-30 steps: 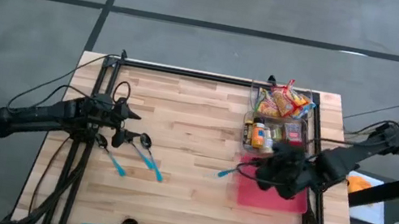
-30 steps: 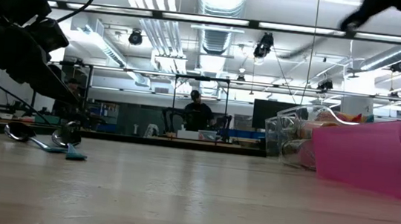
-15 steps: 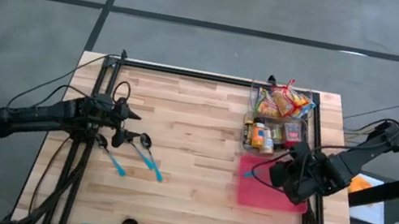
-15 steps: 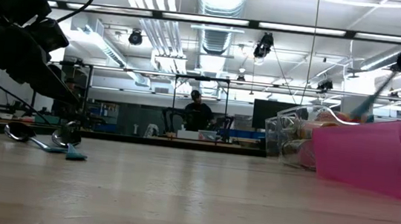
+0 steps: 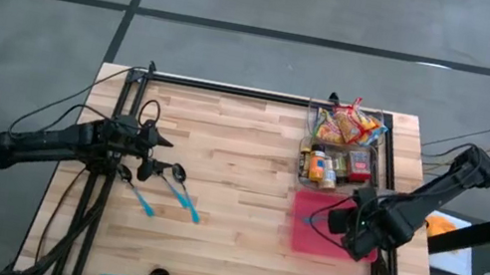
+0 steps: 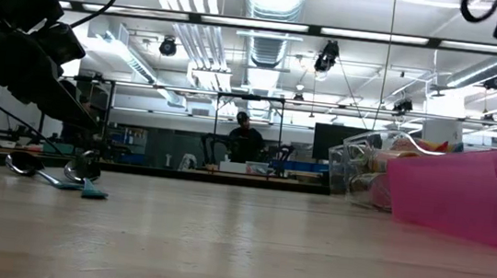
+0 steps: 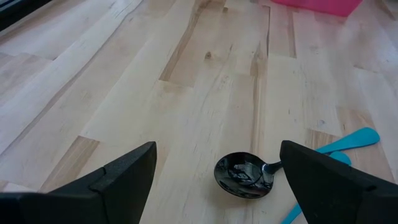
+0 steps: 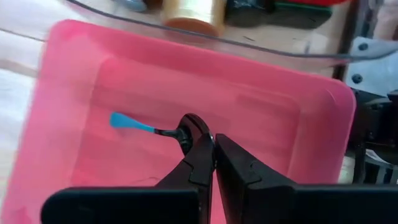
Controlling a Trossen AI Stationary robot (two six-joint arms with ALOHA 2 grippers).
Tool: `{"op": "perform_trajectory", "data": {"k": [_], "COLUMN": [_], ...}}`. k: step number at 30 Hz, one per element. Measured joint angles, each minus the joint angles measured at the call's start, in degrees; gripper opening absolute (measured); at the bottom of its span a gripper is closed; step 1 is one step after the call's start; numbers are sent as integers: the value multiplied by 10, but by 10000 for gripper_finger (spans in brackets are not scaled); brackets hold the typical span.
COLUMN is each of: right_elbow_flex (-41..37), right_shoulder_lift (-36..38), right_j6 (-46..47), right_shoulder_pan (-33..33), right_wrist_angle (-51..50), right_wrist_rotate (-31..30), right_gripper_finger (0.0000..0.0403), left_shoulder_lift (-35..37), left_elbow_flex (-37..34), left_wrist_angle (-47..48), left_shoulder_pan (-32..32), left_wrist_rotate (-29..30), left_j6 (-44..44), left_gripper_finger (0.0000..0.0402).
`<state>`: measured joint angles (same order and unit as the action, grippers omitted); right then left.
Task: Pick & Place Food Item
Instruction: Put the blue spoon into the red bin
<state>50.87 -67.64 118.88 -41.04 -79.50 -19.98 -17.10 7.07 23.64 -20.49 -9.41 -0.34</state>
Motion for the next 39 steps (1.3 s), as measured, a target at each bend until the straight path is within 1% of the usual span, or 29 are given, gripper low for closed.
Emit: {"op": "perform_trajectory", "data": {"k": [5, 9, 16, 18, 23, 26, 39], "right_elbow_flex": [-38, -56, -61, -61, -63, -66, -68], "right_shoulder_lift": [0, 0, 0, 0, 0, 0, 0], "right_j6": [42, 44, 44, 46, 68, 69, 53], "right_shoulder_pan": [-22, -27, -27, -27, -27, -27, -27], "right_wrist_angle": [19, 26, 26, 24, 19, 19, 28], "right_wrist_rotate": [2, 13, 23, 29, 41, 41, 35], "right_gripper_finger": [8, 9, 11, 22, 76, 93, 100], "left_shoulder_lift": [0, 0, 0, 0, 0, 0, 0], "left_elbow_flex": [0, 0, 0, 0, 0, 0, 0], "left_wrist_angle": [0, 0, 0, 0, 0, 0, 0], "left_shoulder_pan": [0, 0, 0, 0, 0, 0, 0], "left_wrist_rotate": [0, 0, 0, 0, 0, 0, 0], "left_j6": [0, 0, 0, 0, 0, 0, 0], "left_gripper_finger": [345, 345, 345, 345, 345, 345, 345]}}
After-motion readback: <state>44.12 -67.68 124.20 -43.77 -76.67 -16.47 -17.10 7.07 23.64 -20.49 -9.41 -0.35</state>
